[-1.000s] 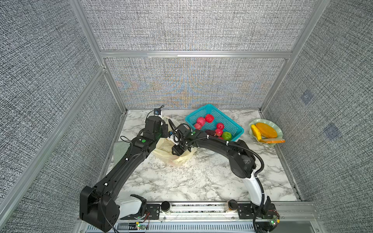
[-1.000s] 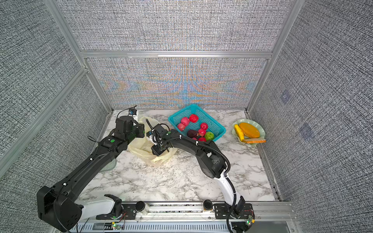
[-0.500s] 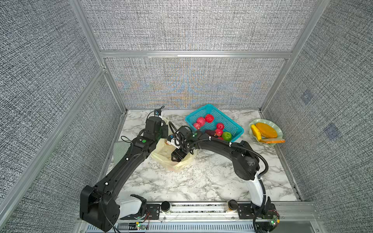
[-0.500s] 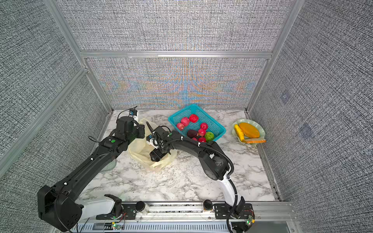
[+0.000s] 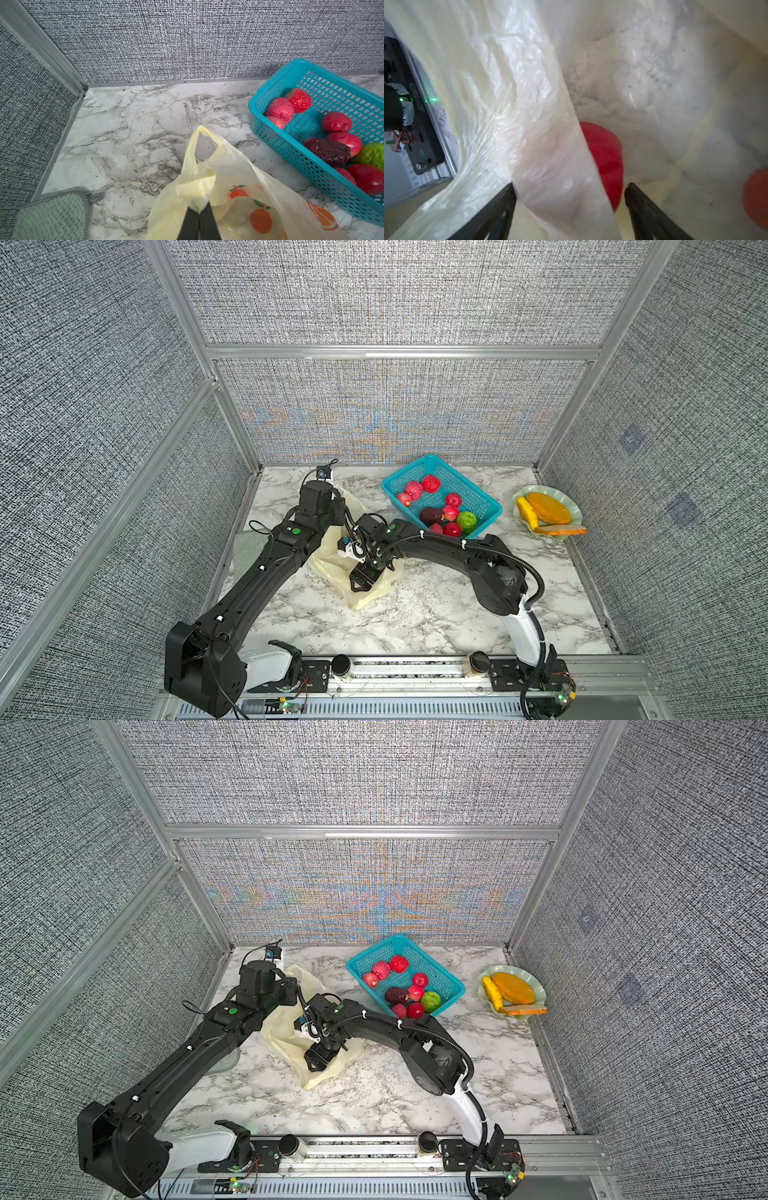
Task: Untie the knot of a plastic bag & take out the apple
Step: Adjust the plastic bag at the center of the board.
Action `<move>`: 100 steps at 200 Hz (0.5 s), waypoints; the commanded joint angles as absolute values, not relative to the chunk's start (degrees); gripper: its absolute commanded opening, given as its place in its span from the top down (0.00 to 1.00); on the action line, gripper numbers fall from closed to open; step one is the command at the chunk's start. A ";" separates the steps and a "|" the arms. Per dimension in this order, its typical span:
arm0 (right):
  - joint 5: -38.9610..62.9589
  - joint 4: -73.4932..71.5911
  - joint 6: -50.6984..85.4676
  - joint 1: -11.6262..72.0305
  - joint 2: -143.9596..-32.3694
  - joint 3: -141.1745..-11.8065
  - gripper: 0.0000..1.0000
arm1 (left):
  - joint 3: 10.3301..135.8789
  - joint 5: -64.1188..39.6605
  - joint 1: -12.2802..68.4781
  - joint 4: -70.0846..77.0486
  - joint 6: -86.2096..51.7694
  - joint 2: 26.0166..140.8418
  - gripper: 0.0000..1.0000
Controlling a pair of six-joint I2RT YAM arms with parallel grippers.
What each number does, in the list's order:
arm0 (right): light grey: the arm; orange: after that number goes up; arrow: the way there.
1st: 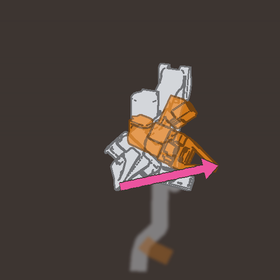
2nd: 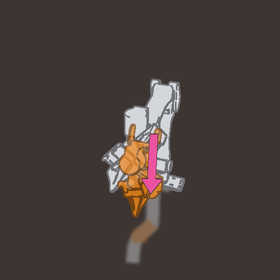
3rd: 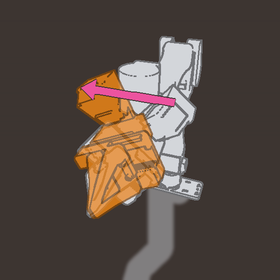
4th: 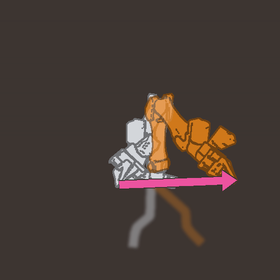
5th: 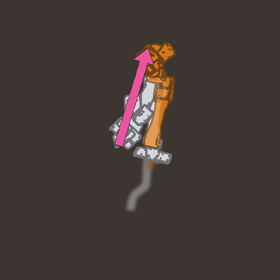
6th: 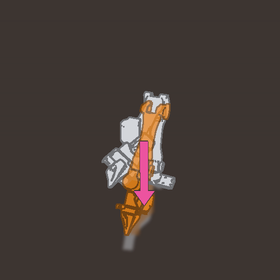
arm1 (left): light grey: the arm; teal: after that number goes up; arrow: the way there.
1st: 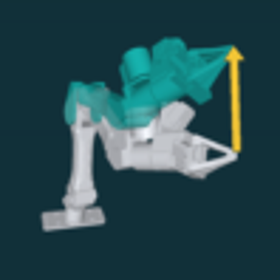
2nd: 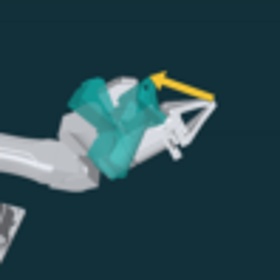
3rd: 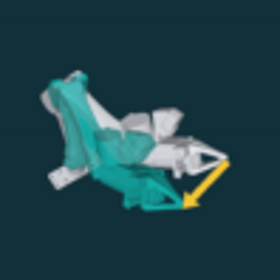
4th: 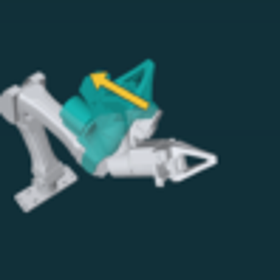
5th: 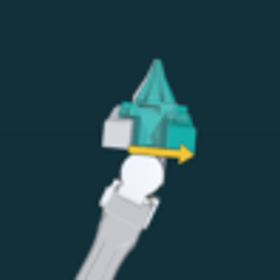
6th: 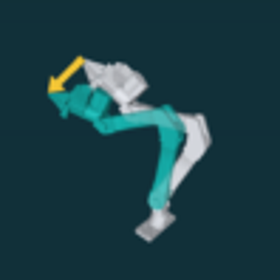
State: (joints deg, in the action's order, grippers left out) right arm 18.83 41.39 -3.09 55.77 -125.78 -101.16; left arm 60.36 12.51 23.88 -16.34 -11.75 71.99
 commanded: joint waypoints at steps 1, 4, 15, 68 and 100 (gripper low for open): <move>16.30 43.21 -3.69 56.82 -127.56 -102.66 0.18 | 60.30 12.30 23.95 -14.68 -11.84 71.94 1.00; 15.96 43.24 -3.60 56.97 -127.80 -102.90 0.19 | 60.29 12.30 23.91 -14.67 -11.79 71.93 1.00; 14.55 42.43 -2.59 57.12 -128.23 -103.06 0.25 | 60.21 12.21 23.91 -14.59 -11.84 71.87 1.00; -0.38 29.77 2.89 54.46 -123.05 -95.10 0.93 | 60.04 12.69 23.91 -14.93 -11.67 71.53 1.00; -19.68 14.29 -1.20 52.97 -118.54 -84.68 1.00 | 59.33 13.18 23.83 -14.48 -11.75 70.95 1.00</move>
State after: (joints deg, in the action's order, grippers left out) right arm -2.11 27.05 1.23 53.49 -120.31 -88.92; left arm 59.53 12.97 23.90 -15.25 -11.57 71.37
